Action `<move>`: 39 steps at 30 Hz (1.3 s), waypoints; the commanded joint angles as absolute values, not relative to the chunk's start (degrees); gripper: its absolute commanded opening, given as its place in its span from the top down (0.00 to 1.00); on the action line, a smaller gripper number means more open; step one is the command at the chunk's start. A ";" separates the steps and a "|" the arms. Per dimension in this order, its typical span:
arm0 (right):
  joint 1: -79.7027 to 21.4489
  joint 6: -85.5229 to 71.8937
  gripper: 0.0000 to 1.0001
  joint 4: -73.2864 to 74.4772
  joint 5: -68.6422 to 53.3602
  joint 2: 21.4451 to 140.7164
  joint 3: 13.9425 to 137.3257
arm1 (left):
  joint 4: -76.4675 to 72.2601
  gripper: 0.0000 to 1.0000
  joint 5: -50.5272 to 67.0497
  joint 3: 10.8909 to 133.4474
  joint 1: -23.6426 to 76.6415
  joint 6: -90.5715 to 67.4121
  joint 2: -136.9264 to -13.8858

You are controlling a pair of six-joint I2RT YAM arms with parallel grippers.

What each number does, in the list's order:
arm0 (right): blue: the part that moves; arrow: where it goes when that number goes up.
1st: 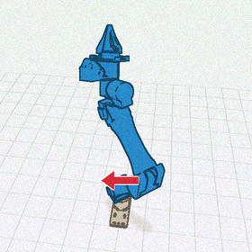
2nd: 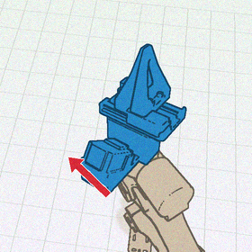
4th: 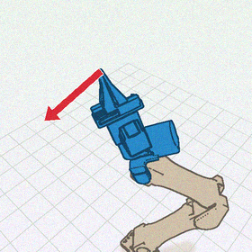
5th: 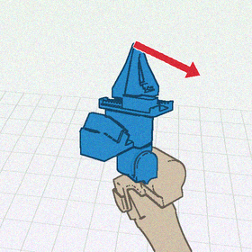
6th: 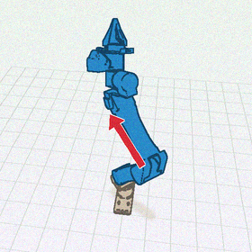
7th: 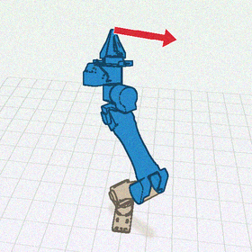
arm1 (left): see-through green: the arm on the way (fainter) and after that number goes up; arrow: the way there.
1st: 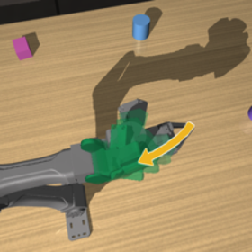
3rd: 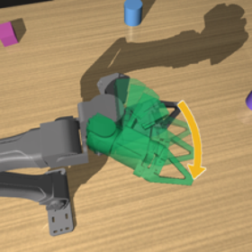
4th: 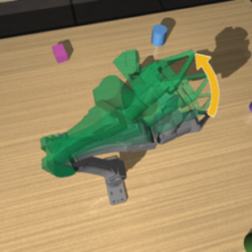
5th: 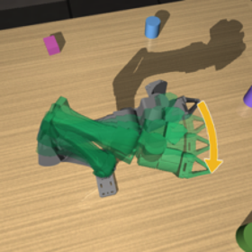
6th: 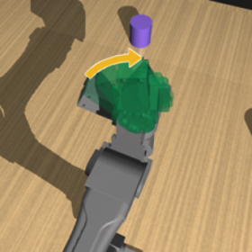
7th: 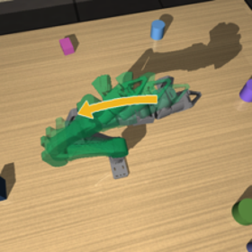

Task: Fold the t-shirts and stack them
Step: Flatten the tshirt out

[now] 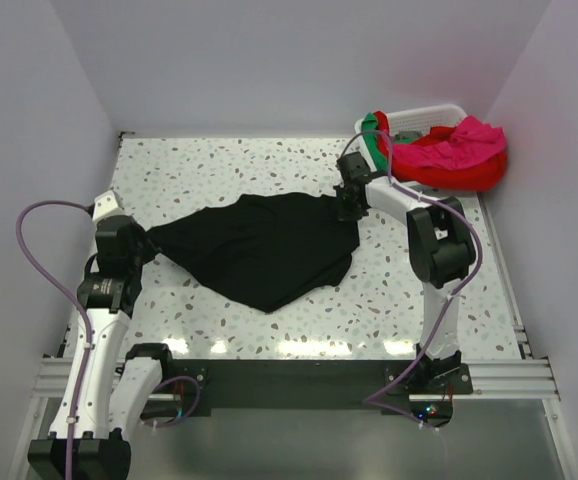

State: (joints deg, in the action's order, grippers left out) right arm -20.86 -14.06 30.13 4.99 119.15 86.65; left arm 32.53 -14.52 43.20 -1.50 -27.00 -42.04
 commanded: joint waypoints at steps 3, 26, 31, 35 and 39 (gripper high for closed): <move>-21.01 -15.03 1.00 36.55 3.96 116.11 90.08 | 30.32 1.00 -14.15 43.86 -1.93 -27.25 -42.28; -21.00 -18.28 1.00 48.16 4.83 93.53 91.38 | 27.95 1.00 -14.06 51.58 -1.85 -28.39 -44.82; -20.92 -18.72 1.00 48.69 6.33 91.06 102.53 | 24.26 1.00 -12.66 61.07 -1.93 -28.48 -50.43; -20.92 -17.93 1.00 46.94 6.68 88.34 110.20 | 23.29 1.00 -12.48 71.52 -1.85 -27.51 -54.31; -21.01 -15.21 1.00 40.54 7.64 82.55 114.34 | 23.38 1.00 -12.57 84.07 -1.85 -26.63 -55.99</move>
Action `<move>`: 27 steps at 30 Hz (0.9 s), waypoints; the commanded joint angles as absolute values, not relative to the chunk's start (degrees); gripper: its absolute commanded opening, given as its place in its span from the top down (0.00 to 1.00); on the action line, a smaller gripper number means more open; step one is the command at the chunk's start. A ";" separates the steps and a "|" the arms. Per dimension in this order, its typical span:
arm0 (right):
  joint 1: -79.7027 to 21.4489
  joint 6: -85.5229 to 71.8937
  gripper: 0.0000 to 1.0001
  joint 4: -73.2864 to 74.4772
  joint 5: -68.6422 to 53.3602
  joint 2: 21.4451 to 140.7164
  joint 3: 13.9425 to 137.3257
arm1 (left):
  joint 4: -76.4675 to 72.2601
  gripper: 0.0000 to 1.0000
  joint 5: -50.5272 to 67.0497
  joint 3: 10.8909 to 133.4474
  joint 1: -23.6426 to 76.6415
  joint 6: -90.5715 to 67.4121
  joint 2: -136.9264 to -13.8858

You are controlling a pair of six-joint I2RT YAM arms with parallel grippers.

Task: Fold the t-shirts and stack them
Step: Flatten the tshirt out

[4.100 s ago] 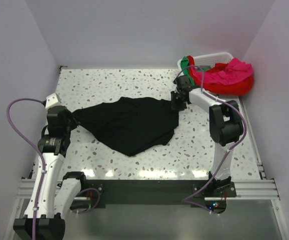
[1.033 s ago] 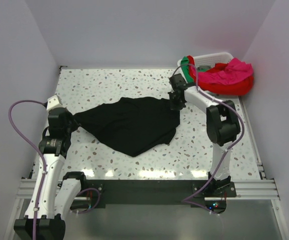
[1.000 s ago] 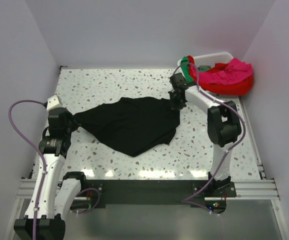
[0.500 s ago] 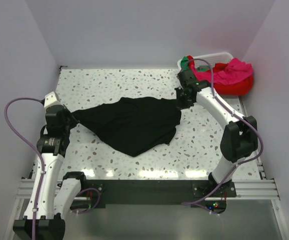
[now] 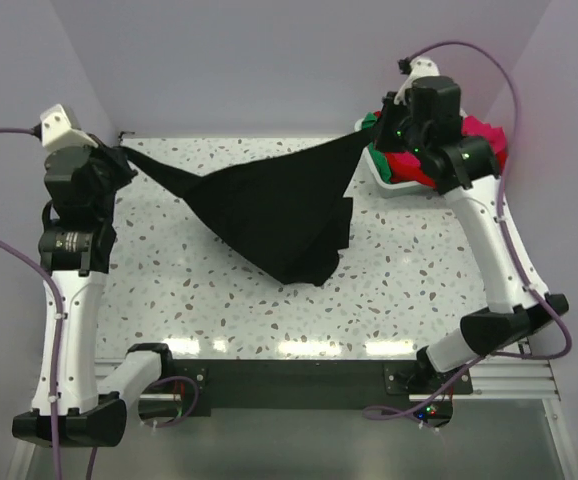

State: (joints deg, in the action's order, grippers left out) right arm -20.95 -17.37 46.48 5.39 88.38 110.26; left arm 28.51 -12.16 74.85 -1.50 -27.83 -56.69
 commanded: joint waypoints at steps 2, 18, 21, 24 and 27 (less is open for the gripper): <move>-20.92 -14.07 1.00 38.68 8.35 80.78 116.27 | 23.55 1.00 -13.09 87.61 -1.85 -26.02 -55.72; -21.01 -12.13 1.00 27.87 9.31 76.81 116.64 | 17.95 1.00 -10.83 99.42 -1.85 -21.62 -56.41; -20.92 -12.04 1.00 26.37 9.32 81.01 116.63 | 15.56 1.00 -7.40 97.74 -1.85 -21.27 -60.89; -20.92 -12.65 1.00 25.84 8.79 84.88 118.29 | 13.55 1.00 -5.46 98.61 -1.85 -20.83 -65.11; -21.01 -13.71 1.00 25.66 7.65 86.83 120.67 | 12.48 1.00 -4.66 101.93 -1.85 -20.21 -68.62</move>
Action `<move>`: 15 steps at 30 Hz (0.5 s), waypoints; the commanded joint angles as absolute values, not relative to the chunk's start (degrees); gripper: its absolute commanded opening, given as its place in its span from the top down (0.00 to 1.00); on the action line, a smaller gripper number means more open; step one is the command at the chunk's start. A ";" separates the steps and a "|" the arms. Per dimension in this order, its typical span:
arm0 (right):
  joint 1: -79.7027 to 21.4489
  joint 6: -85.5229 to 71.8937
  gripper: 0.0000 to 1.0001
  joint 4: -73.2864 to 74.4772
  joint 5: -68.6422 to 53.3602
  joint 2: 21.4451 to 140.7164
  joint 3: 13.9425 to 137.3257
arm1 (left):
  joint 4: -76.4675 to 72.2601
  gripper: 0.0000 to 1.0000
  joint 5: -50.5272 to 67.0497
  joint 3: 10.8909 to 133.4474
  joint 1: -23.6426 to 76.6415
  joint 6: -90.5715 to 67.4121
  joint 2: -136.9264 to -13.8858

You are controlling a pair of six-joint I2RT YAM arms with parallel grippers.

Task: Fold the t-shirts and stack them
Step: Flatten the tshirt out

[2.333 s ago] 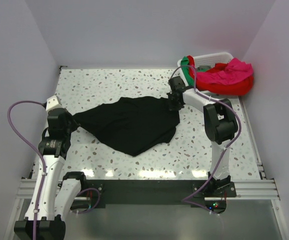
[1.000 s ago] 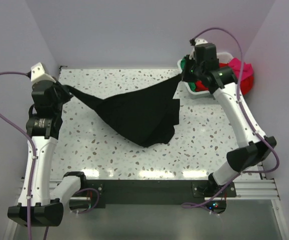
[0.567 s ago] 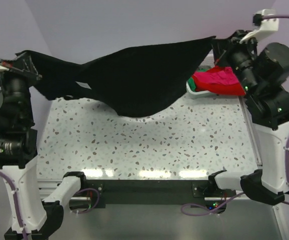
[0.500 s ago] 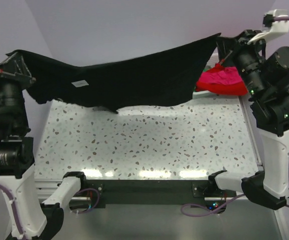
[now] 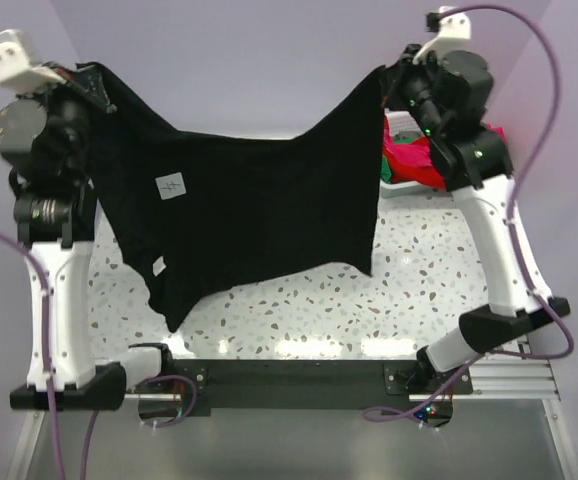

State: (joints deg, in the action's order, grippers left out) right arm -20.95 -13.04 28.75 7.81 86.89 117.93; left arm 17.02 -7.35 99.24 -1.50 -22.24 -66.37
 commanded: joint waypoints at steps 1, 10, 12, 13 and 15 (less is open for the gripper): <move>-20.92 -13.80 1.00 25.66 7.56 87.62 121.98 | 12.57 1.00 -4.48 103.17 -1.85 -19.95 -69.34; -21.01 -11.17 1.00 26.19 7.73 85.00 124.98 | 10.37 1.00 -2.55 110.48 -1.84 -18.11 -68.65; -20.92 -10.38 1.00 25.76 8.09 82.71 124.19 | 10.72 1.00 -2.37 110.74 -1.93 -17.93 -66.90; -21.00 -10.11 1.00 25.58 8.26 81.75 123.15 | 10.98 1.00 -2.37 110.83 -1.85 -17.58 -66.19; -21.01 -8.97 1.00 24.87 9.13 79.11 122.17 | 11.69 1.00 -2.37 111.53 -1.85 -17.23 -64.09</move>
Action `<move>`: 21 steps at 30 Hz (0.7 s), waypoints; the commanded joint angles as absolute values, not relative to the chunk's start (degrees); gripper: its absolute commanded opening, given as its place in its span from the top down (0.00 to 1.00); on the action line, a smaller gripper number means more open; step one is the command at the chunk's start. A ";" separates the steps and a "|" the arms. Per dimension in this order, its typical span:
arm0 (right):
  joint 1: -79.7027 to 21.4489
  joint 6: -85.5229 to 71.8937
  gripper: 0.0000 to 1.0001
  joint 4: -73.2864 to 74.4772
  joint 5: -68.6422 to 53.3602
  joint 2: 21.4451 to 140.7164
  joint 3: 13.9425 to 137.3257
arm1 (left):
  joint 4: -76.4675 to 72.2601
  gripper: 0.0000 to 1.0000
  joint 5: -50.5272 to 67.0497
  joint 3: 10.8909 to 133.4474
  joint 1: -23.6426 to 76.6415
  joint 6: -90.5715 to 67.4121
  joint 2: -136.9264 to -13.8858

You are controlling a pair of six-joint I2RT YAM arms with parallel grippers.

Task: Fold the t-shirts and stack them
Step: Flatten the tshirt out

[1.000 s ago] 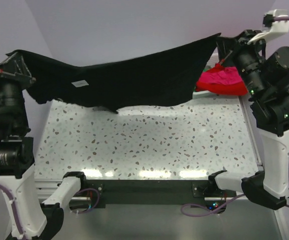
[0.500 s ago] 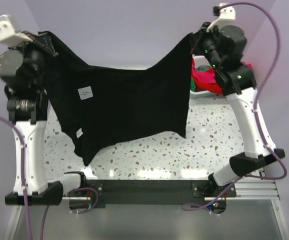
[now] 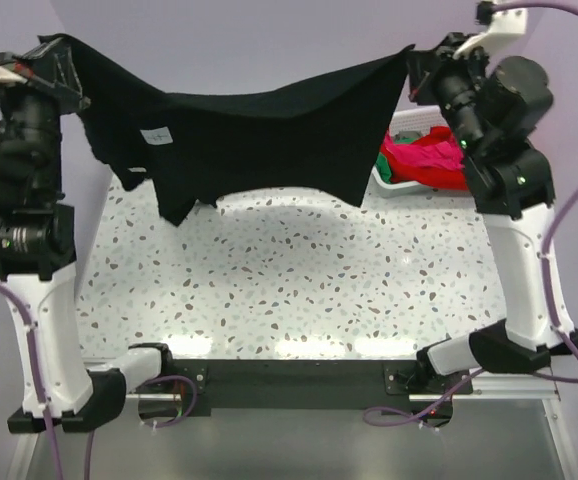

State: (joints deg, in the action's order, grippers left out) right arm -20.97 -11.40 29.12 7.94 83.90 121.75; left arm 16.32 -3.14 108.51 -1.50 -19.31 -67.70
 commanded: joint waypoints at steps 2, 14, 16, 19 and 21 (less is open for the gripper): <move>-21.00 -7.92 1.00 24.79 9.66 77.53 121.20 | 13.17 1.00 -2.55 112.84 -1.85 -16.53 -62.59; -20.92 -5.54 1.00 23.38 12.92 69.52 120.50 | 16.71 1.00 -3.34 117.25 -1.84 -17.22 -55.37; -21.00 -5.36 1.00 23.03 13.18 69.96 119.28 | 16.26 1.00 -2.90 116.81 -1.85 -17.32 -56.07; -20.92 -5.19 1.00 21.72 13.62 72.06 116.65 | 14.68 1.00 -2.37 112.95 -1.67 -16.44 -57.65; -20.92 -4.83 1.00 19.87 14.06 74.70 114.97 | 11.70 1.00 -1.76 106.81 -1.76 -15.47 -58.79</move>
